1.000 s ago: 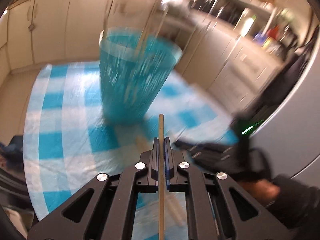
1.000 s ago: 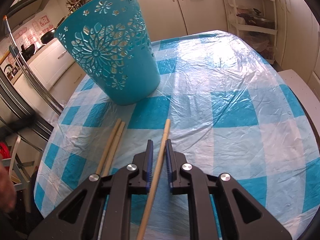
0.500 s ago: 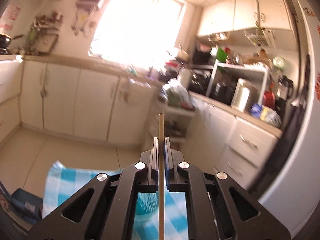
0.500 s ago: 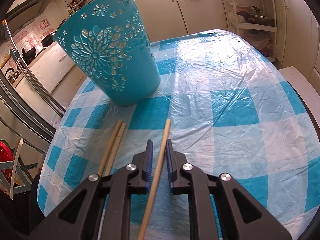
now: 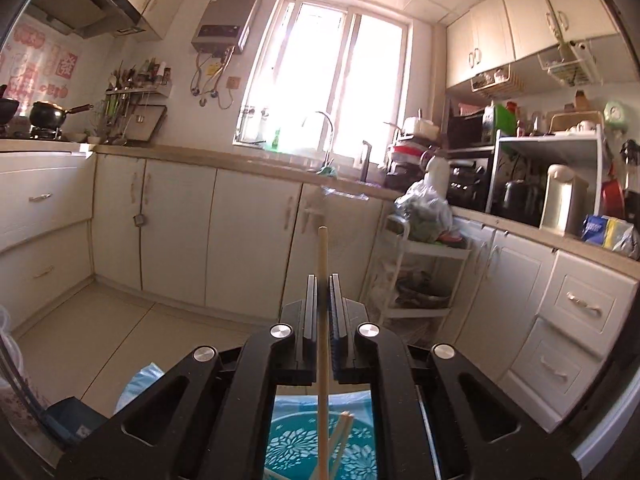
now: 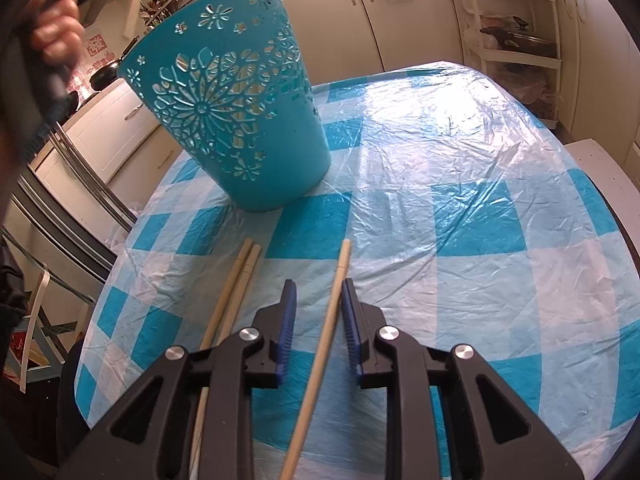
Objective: Organize utensils
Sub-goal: 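Lift the stick in the left tool over the basket and drop it in, then lift the stick in the right tool over the basket and release it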
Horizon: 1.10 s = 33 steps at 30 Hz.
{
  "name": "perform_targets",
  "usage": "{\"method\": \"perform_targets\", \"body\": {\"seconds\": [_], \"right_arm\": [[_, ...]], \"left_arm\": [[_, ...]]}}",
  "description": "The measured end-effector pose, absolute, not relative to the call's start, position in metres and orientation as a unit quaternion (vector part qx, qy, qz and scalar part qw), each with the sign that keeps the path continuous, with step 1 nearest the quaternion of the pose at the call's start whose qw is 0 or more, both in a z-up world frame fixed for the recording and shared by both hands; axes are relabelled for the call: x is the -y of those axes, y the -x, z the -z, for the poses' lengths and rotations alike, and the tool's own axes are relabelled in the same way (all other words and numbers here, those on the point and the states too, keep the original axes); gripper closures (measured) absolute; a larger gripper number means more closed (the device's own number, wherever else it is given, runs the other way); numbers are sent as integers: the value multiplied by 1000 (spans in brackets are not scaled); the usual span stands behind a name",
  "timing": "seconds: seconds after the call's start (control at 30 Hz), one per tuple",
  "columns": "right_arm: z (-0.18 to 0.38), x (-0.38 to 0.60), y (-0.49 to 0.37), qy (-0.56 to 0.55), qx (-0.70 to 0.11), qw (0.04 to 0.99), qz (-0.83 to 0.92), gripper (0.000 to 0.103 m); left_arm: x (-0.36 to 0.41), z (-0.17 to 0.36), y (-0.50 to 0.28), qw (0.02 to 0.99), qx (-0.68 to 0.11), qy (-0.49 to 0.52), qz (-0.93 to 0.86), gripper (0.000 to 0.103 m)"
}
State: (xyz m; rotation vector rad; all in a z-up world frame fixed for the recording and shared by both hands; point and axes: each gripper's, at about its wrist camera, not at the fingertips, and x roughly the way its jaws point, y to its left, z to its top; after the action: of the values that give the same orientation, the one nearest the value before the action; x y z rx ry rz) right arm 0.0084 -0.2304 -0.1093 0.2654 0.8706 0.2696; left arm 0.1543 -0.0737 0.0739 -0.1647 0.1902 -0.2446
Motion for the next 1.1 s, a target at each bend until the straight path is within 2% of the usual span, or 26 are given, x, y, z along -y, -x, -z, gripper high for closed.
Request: {"method": "perform_targets", "body": {"seconds": [0.37,0.4,0.47,0.5,0.53,0.67,0.73,0.9,1.1], "right_arm": [[109,230,-8,-128,-419,890,-130,78],[109,229,-8,-129,-419,889,-130,78],[109,229,-8,-129,-419,889,-130,78],[109,228,-8,-129,-419,889,-130,78],[109,229,-8,-130,-419,889,-130,78],[108,228,-8,-127,-420,889,-129,78],[108,227,-8,-123,-421,890,-126,78],[106,222,-7,-104,-424,892,-113,78],[104,204,-7,-24,-432,899,-73,89]], "left_arm": [[70,-20,-148,977,-166,39,126,95],[66,-19,-145,977,-171,37,125,89],[54,-20,-133,978,-170,38,116,70],[46,-22,-126,979,-166,41,108,55],[35,-23,-116,981,-160,47,94,44],[-8,-15,-83,984,-157,72,53,29],[-30,1,-71,981,-174,83,28,17],[-60,68,-65,952,-288,102,3,13],[-44,110,-73,927,-365,79,25,11]]}}
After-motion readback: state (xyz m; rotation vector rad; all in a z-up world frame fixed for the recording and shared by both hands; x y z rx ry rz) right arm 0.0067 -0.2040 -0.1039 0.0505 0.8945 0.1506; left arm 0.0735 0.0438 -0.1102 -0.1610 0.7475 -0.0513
